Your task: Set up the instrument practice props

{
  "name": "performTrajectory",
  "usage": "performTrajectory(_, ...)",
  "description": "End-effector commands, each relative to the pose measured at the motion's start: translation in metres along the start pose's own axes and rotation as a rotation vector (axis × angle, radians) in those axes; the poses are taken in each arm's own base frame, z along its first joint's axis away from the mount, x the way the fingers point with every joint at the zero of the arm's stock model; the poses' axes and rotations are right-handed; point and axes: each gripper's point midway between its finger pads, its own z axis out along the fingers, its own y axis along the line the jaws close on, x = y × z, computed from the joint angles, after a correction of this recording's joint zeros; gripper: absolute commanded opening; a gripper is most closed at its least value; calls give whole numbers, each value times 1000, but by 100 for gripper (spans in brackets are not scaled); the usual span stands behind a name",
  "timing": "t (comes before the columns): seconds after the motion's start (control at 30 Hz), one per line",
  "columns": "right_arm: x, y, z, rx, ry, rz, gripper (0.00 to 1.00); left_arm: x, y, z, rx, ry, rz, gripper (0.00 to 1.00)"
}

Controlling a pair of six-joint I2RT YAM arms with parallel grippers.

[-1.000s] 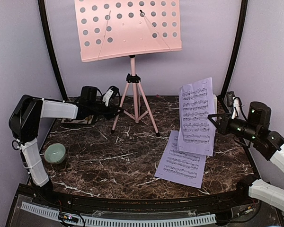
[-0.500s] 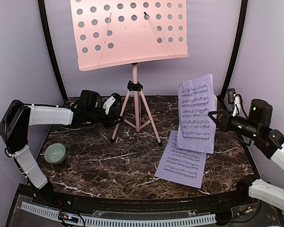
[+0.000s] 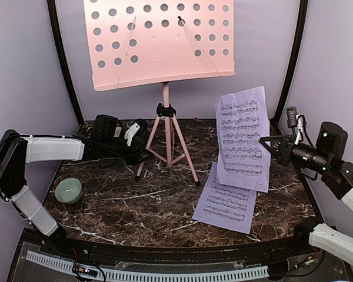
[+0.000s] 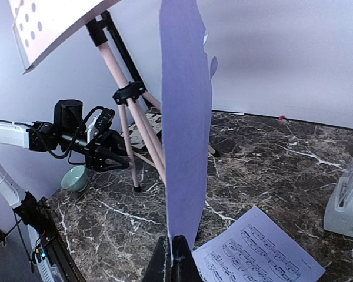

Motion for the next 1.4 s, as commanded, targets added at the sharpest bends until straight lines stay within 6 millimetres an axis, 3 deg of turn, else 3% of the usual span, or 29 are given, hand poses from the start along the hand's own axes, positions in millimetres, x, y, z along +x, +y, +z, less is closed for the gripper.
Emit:
performTrajectory(0.0,-11,37,-13,-163,-7,-62,0,-27,-23,-29,31,-112,-9,62)
performTrajectory(0.13,-4,57,-21,-269,27,-74,0,-25,-28,-48,-28,-160,-22,69)
performTrajectory(0.33,2,86,-35,-440,54,-109,0,-13,-33,-80,-152,-219,-95,65)
performTrajectory(0.5,-4,105,-41,-549,63,-147,0,-21,-30,-123,-317,-301,-150,63)
performTrajectory(0.77,-47,144,-49,-671,-56,-205,0,-64,-26,-208,-636,-430,-99,54)
performTrajectory(0.93,-76,160,-48,-667,-153,-243,0,-93,-39,-255,-702,-542,-56,53)
performTrajectory(1.2,-124,163,-37,-614,-333,-259,0,-158,-63,-289,-691,-580,109,53)
performTrajectory(1.37,-146,160,-31,-568,-406,-258,0,-198,-87,-291,-580,-557,209,50)
